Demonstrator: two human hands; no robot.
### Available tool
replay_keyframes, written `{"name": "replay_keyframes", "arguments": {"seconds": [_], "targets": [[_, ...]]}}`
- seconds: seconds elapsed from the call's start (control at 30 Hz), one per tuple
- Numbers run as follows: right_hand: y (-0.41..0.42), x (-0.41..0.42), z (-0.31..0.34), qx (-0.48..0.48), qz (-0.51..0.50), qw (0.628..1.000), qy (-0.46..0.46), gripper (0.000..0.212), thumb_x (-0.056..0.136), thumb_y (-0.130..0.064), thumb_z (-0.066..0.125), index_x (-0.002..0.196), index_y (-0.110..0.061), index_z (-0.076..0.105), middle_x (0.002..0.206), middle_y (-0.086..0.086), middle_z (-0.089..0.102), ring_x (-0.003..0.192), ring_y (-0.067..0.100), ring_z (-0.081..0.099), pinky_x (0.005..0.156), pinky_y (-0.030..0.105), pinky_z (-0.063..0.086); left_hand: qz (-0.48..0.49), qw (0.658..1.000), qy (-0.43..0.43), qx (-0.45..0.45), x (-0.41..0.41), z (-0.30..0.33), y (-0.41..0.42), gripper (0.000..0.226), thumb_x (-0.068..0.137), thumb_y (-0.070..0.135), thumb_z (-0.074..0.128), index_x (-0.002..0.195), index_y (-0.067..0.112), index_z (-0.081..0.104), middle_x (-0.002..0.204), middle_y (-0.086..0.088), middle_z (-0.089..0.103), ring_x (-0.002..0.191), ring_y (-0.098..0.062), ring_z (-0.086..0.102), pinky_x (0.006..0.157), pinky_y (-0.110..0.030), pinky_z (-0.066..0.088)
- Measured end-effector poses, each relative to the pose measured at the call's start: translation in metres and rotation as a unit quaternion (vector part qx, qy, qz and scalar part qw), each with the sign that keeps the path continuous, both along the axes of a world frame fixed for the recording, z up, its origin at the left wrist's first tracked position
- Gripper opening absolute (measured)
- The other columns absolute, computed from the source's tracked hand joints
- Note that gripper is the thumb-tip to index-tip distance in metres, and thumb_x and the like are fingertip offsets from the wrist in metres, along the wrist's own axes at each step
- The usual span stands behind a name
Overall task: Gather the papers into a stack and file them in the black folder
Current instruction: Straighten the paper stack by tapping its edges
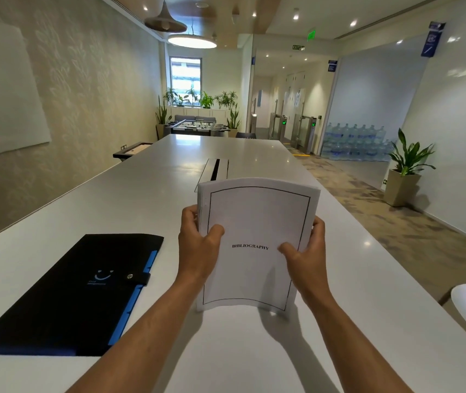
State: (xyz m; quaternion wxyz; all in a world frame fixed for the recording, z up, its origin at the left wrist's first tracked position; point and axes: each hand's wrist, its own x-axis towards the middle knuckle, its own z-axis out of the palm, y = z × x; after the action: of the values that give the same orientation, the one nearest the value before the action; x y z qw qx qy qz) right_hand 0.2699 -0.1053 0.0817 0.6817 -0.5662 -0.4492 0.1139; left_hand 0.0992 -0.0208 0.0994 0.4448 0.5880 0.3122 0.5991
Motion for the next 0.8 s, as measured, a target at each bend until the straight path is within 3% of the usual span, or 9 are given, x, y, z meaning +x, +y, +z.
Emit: {"name": "replay_keyframes", "arguments": {"seconds": [0.1, 0.17, 0.27, 0.33, 0.4, 0.43, 0.53, 0.63, 0.8], "targets": [[0.0, -0.009, -0.001, 0.002, -0.026, 0.999, -0.02, 0.07, 0.078, 0.004, 0.063, 0.125, -0.036, 0.03, 0.109, -0.022, 0.053, 0.091, -0.016, 0.057, 0.059, 0.003, 0.047, 0.021, 1.0, 0.003, 0.016, 0.003, -0.001, -0.003, 0.042, 0.083, 0.007, 0.063, 0.109, 0.029, 0.039, 0.101, 0.007, 0.057, 0.088, -0.014, 0.062, 0.056, -0.009, 0.049], [-0.002, -0.011, 0.007, 0.01, -0.046, 0.998, -0.035, 0.081, 0.077, 0.003, 0.065, 0.129, -0.044, 0.023, 0.112, -0.017, 0.054, 0.095, -0.009, 0.06, 0.062, 0.007, 0.05, 0.043, 0.997, 0.001, 0.057, 0.0, 0.007, -0.002, 0.052, 0.081, 0.006, 0.064, 0.115, 0.031, 0.034, 0.105, 0.006, 0.055, 0.094, -0.017, 0.06, 0.061, -0.01, 0.05], [-0.005, -0.01, 0.029, 0.04, -0.087, 0.993, -0.064, 0.1, 0.075, -0.001, 0.068, 0.14, -0.049, 0.011, 0.133, 0.0, 0.045, 0.115, 0.012, 0.052, 0.086, 0.029, 0.052, 0.076, 0.987, 0.019, 0.142, -0.003, 0.025, -0.002, 0.077, 0.074, 0.009, 0.063, 0.133, 0.043, 0.025, 0.124, -0.005, 0.047, 0.113, -0.016, 0.052, 0.085, -0.019, 0.05], [-0.005, -0.01, 0.043, 0.068, -0.103, 0.985, -0.121, 0.1, 0.073, -0.001, 0.067, 0.144, -0.047, 0.014, 0.141, -0.004, 0.037, 0.124, 0.0, 0.042, 0.093, 0.018, 0.046, 0.119, 0.966, 0.06, 0.221, -0.002, 0.036, -0.002, 0.082, 0.072, 0.009, 0.062, 0.14, 0.039, 0.026, 0.129, -0.007, 0.041, 0.118, 0.001, 0.042, 0.092, -0.008, 0.04], [-0.002, -0.01, 0.053, 0.068, -0.109, 0.975, -0.181, 0.085, 0.072, 0.0, 0.066, 0.142, -0.035, 0.031, 0.135, -0.007, 0.038, 0.115, -0.021, 0.034, 0.083, -0.004, 0.036, 0.155, 0.938, 0.115, 0.289, 0.001, 0.041, -0.002, 0.071, 0.071, 0.009, 0.062, 0.137, 0.025, 0.04, 0.129, -0.007, 0.039, 0.114, 0.015, 0.036, 0.086, 0.004, 0.031], [-0.001, -0.009, 0.056, 0.056, -0.115, 0.971, -0.202, 0.075, 0.073, 0.0, 0.066, 0.137, -0.03, 0.04, 0.132, -0.004, 0.041, 0.11, -0.024, 0.033, 0.08, -0.008, 0.032, 0.163, 0.93, 0.134, 0.3, 0.002, 0.042, -0.002, 0.063, 0.072, 0.01, 0.062, 0.132, 0.021, 0.048, 0.129, -0.01, 0.04, 0.111, 0.016, 0.037, 0.084, 0.006, 0.03], [-0.002, -0.011, 0.061, 0.039, -0.132, 0.967, -0.214, 0.059, 0.073, 0.002, 0.064, 0.128, -0.017, 0.051, 0.126, 0.007, 0.047, 0.096, -0.013, 0.039, 0.08, -0.009, 0.028, 0.177, 0.929, 0.157, 0.284, 0.003, 0.042, -0.001, 0.042, 0.075, 0.013, 0.062, 0.117, 0.018, 0.061, 0.129, -0.012, 0.042, 0.1, 0.008, 0.039, 0.083, 0.006, 0.03], [-0.004, -0.012, 0.063, 0.049, -0.135, 0.972, -0.188, 0.061, 0.074, 0.005, 0.063, 0.13, -0.012, 0.048, 0.123, 0.002, 0.047, 0.099, -0.01, 0.037, 0.08, -0.009, 0.027, 0.179, 0.931, 0.145, 0.281, 0.002, 0.043, 0.001, 0.037, 0.077, 0.011, 0.061, 0.114, 0.014, 0.062, 0.126, -0.012, 0.044, 0.099, 0.012, 0.039, 0.086, 0.004, 0.032], [-0.005, -0.011, 0.063, 0.046, -0.118, 0.983, -0.132, 0.069, 0.074, 0.005, 0.061, 0.137, -0.015, 0.04, 0.128, -0.006, 0.044, 0.105, -0.012, 0.039, 0.084, -0.009, 0.03, 0.168, 0.943, 0.115, 0.262, 0.003, 0.045, -0.002, 0.039, 0.08, 0.008, 0.057, 0.118, 0.005, 0.056, 0.12, -0.012, 0.047, 0.105, 0.0, 0.043, 0.09, 0.001, 0.03]]}}
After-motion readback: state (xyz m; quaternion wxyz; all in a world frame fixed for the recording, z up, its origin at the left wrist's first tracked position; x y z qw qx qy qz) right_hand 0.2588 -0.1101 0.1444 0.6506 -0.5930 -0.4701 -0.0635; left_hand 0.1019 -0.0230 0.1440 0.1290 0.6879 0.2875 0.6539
